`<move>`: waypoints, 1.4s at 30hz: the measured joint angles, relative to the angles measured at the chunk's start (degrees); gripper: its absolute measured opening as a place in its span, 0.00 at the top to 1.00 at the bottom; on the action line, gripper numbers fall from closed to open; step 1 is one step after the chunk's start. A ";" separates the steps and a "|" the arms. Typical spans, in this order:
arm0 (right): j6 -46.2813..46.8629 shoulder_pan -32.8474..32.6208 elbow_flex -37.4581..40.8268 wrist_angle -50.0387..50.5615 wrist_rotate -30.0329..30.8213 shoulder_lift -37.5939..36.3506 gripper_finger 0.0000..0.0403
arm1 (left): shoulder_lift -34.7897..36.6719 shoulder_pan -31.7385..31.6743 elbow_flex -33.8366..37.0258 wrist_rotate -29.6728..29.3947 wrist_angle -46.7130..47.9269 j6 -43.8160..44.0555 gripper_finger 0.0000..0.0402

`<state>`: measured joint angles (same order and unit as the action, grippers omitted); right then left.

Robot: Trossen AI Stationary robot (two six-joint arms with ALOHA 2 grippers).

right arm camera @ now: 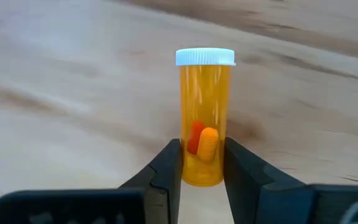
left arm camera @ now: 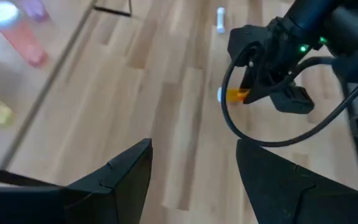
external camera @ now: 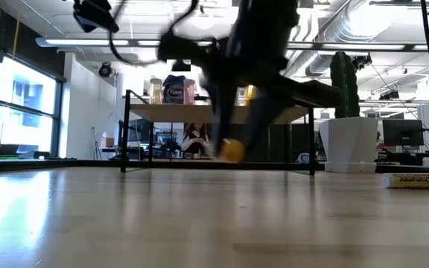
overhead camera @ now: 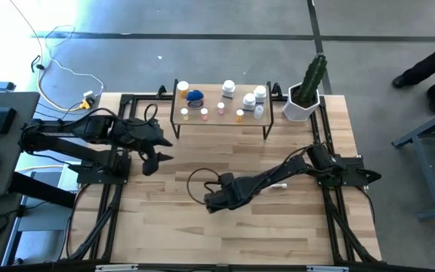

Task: Pick and place medicine bottles onto shelf by color
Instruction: Put the small orange pill bottle on the shelf

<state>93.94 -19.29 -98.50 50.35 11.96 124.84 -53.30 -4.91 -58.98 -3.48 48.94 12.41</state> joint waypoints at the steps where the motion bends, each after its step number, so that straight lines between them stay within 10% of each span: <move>1: -1.75 0.00 0.00 -1.39 0.09 -0.38 0.80 | 0.23 0.00 0.02 0.76 0.13 0.80 0.45; 25: -47.94 0.13 0.00 -33.98 3.26 -7.30 0.80 | 2.30 2.12 0.02 9.39 0.55 17.69 0.45; 42: -58.41 3.10 0.00 -45.10 -2.05 -7.30 0.79 | -1.64 8.48 0.00 15.62 -3.34 26.61 0.45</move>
<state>35.53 -16.19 -98.50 5.25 9.90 117.54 -54.94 3.58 -58.98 12.14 45.60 39.03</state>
